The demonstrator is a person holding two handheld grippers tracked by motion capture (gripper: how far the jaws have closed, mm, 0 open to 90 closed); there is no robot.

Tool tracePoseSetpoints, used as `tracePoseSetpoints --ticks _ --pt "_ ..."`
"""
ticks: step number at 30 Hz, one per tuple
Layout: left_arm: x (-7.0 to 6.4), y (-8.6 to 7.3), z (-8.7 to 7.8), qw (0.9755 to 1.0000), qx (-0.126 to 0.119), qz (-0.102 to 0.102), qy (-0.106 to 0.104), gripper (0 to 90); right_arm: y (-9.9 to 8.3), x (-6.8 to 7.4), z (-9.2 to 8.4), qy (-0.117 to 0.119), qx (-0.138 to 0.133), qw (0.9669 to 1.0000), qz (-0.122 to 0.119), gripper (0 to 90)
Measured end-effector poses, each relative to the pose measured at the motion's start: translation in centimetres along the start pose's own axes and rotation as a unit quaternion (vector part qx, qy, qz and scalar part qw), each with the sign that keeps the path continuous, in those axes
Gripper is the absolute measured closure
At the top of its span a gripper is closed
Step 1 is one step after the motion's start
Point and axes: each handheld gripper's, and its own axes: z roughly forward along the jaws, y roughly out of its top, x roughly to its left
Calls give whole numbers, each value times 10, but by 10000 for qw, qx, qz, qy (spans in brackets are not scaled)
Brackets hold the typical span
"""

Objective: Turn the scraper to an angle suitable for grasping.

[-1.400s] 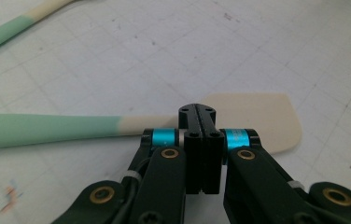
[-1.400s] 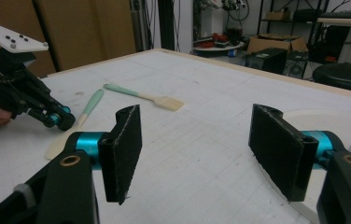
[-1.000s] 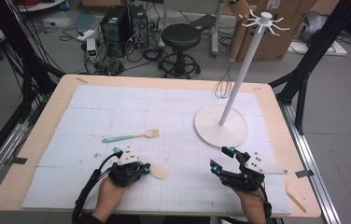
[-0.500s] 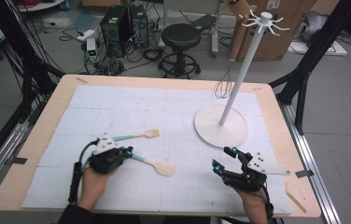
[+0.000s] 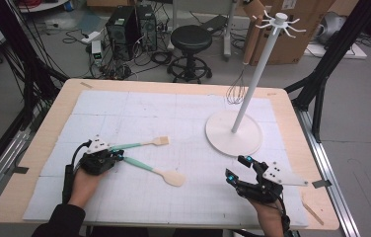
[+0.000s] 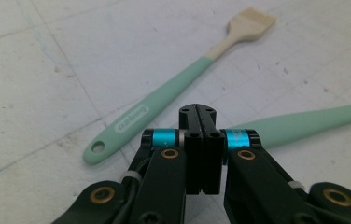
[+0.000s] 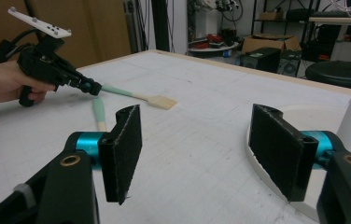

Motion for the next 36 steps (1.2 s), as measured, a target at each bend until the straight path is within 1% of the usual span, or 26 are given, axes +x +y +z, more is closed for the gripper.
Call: tracePoseSetpoints --ticks 1,3,6,7,8,9,11,13,15,16,17,18,19,21,22,23,25,27,28,29,30,31,32,34,35,36 --pt "1 0 0 10000 -23 -58 -13 897 0 0 0 1 -6 10000 -6 339" --pt "1 0 -1 10000 -30 -51 -71 897 0 0 -1 1 -4 10000 11 339" --pt "-3 0 1 9998 74 160 -84 897 1 0 -1 -2 -26 10000 4 339" --pt "-5 1 2 9995 140 280 -51 897 1 0 -1 -4 -26 10000 13 339" --pt "-5 1 2 9995 146 283 -74 897 1 0 0 11 -20 10000 5 339" --pt "-5 0 2 9996 145 219 -117 897 1 0 0 17 -9 10000 4 339" --pt "-5 0 1 9994 163 159 -268 897 1 1 1 18 -13 10000 -18 339" --pt "-6 0 1 9990 206 186 -363 897 1 1 1 24 2 10000 -9 339" --pt "-10 0 1 9985 208 153 -478 897 0 1 1 24 10 10000 5 339" --pt "-11 0 1 9982 229 207 -519 898 0 1 1 26 10 10000 6 339" --pt "-12 1 1 9982 226 264 -487 897 0 1 2 19 11 10000 -3 339" --pt "-12 1 1 9988 173 237 -400 897 0 1 1 19 16 10000 10 339" --pt "-9 2 0 9998 125 130 -125 897 0 1 1 25 10 10000 5 339" --pt "-3 2 2 10000 4 -45 73 897 0 1 1 24 2 10000 -15 339" --pt "0 2 3 9999 44 -128 88 897 0 1 1 24 5 10000 -6 339" --pt "1 3 4 9999 58 -133 76 897 0 1 1 26 3 10000 -6 339" --pt "-1 6 7 10000 48 13 -2 897 0 0 1 27 8 10000 6 339" --pt "-4 9 10 9999 35 97 -75 897 0 0 1 25 10 10000 15 339" --pt "-5 9 13 9998 61 146 -98 897 -1 0 2 26 19 10000 -1 339" --pt "-6 10 15 9996 194 208 -91 897 -1 0 2 35 26 10000 9 339" --pt "-7 10 16 9996 189 198 -77 897 0 0 2 37 21 10000 0 339" --pt "-6 9 15 9995 195 214 -110 897 0 1 2 39 29 10000 15 339" --pt "-7 9 15 9995 201 179 -191 897 0 1 1 36 9 10000 10 339" --pt "-8 9 14 9992 230 196 -269 897 1 0 1 31 -14 10000 16 339" --pt "-9 8 13 9991 240 132 -314 897 0 0 1 27 -12 10000 13 339" --pt "-9 8 13 9989 254 131 -370 897 0 -1 1 26 -15 10000 15 339"
